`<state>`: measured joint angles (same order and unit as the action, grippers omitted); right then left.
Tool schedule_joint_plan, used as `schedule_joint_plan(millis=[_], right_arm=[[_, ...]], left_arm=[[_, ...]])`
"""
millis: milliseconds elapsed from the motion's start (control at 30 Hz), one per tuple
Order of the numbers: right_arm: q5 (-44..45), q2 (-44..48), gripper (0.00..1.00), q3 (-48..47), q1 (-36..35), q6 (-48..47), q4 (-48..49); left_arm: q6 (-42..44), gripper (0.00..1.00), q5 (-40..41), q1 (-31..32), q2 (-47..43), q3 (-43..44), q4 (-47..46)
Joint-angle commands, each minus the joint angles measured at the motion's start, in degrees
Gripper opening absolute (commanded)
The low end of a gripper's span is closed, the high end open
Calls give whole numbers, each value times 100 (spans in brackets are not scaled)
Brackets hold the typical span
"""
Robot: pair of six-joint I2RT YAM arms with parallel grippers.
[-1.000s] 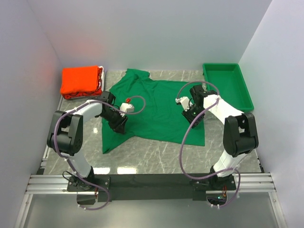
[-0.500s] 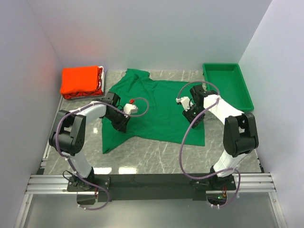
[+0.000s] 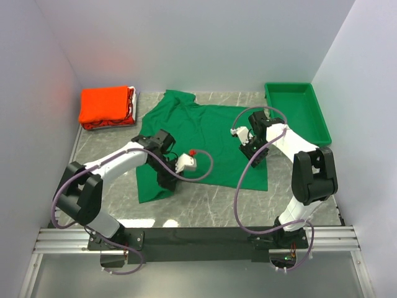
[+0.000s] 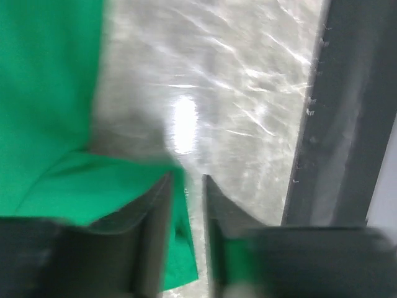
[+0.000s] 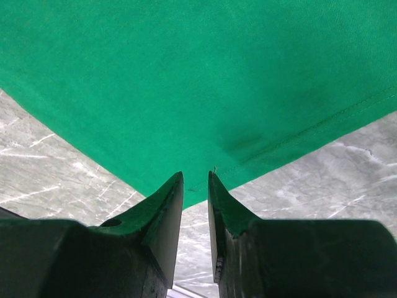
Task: Fold and stack the t-shirts
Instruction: Flatten the tshirt out
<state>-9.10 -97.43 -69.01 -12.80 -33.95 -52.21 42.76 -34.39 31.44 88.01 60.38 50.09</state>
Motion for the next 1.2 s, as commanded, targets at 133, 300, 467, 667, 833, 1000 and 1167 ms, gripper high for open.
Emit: schedule_joint_plan(millis=[133,300,467,667,833,1000,1167], right_arm=[[23,-83,31,-297,49,55,-290],[180,-267,30,-288,49,214,-317],[664,-760,25,-262,49,521,8],[902,-1129,25,-60,32,540,140],[1261,-876,25,414,-21,171,123],[1114,-243,25,968,-214,-707,-446],[436,49,26,250,-48,-983,-993]], left_arm=[[-13,49,-287,-943,-179,96,-95],[-435,43,379,-1754,479,624,-841],[-769,31,1521,-2168,1077,510,-1791],[-480,23,1997,-2256,1210,-15,-1696],[29,20,1989,-2256,449,-895,-1064],[618,20,1761,-2248,-783,-1511,280],[1147,25,1603,-2291,-1173,-1012,758]])
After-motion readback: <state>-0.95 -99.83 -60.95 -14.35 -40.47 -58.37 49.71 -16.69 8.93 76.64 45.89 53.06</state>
